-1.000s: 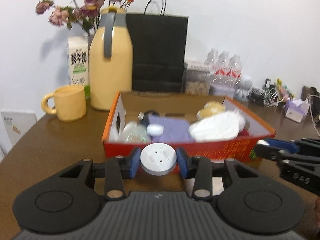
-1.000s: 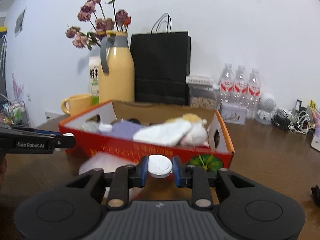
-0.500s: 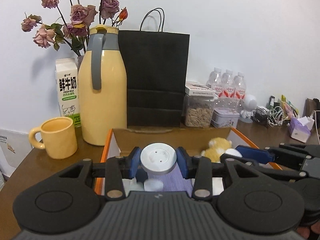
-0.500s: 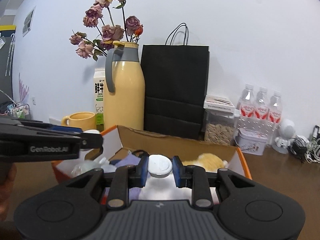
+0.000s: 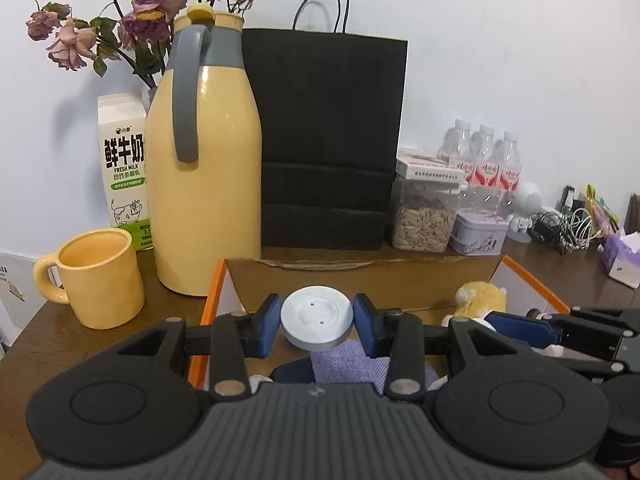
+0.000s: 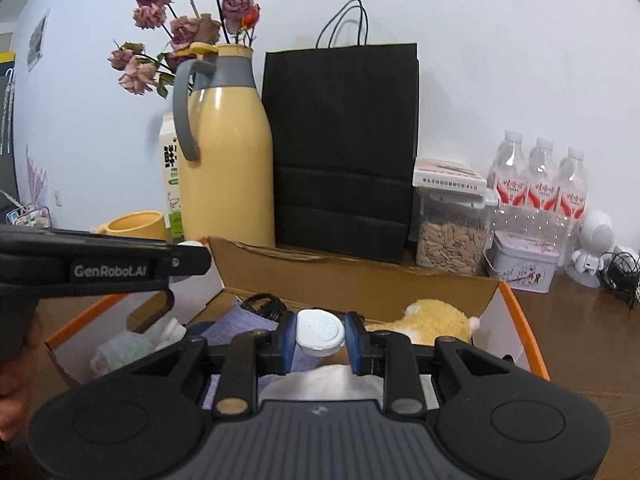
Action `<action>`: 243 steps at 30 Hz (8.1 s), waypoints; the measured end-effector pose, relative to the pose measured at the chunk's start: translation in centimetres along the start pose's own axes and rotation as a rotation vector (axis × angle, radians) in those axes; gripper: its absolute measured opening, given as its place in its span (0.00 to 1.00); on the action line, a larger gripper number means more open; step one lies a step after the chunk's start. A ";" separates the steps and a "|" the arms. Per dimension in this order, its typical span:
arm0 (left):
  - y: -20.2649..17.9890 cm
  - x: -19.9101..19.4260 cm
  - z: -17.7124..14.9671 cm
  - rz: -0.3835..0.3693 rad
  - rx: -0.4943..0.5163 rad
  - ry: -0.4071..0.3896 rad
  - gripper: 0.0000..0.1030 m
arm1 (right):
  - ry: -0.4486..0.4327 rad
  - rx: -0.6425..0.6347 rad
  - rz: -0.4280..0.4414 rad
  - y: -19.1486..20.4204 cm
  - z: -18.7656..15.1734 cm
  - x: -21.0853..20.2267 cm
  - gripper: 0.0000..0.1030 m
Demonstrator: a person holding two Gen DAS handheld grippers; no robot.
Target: Organize objects
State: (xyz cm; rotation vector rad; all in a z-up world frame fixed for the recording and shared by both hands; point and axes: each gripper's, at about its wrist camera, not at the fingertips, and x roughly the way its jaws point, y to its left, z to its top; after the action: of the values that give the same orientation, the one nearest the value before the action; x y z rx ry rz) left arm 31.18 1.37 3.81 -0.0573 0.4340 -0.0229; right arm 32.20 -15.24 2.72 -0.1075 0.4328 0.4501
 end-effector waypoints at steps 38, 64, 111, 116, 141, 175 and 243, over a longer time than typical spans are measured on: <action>-1.1 -8.0 -0.9 0.022 -0.009 -0.092 1.00 | -0.065 -0.012 -0.073 -0.2 -0.7 -6.8 1.00; -0.8 -15.8 -6.8 0.071 -0.012 0.016 1.00 | 0.017 -0.013 -0.106 -0.8 -8.4 -16.2 1.00; -2.9 -14.5 -8.4 0.078 -0.002 0.092 1.00 | 0.161 -0.065 0.147 -0.2 -10.3 -11.3 0.13; -3.9 -13.8 -8.4 0.070 0.011 0.104 1.00 | 0.141 -0.051 0.116 -1.7 -10.3 -11.8 0.13; -9.7 -7.2 -7.8 0.012 0.041 0.226 1.00 | 0.023 0.021 0.023 -5.7 -10.3 -14.1 0.13; -9.8 -5.1 -9.8 0.100 -0.008 0.227 0.81 | 0.007 0.024 -0.037 -5.7 -10.6 -14.0 0.13; -1.0 -4.7 0.1 0.037 0.000 -0.070 1.00 | -0.064 0.054 -0.093 -3.0 0.8 -4.1 1.00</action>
State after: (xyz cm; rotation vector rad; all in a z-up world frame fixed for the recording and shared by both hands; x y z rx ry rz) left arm 26.89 0.57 5.90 -0.0502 0.3654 0.0155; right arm 30.51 -19.45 5.25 -0.0603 0.3748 0.3495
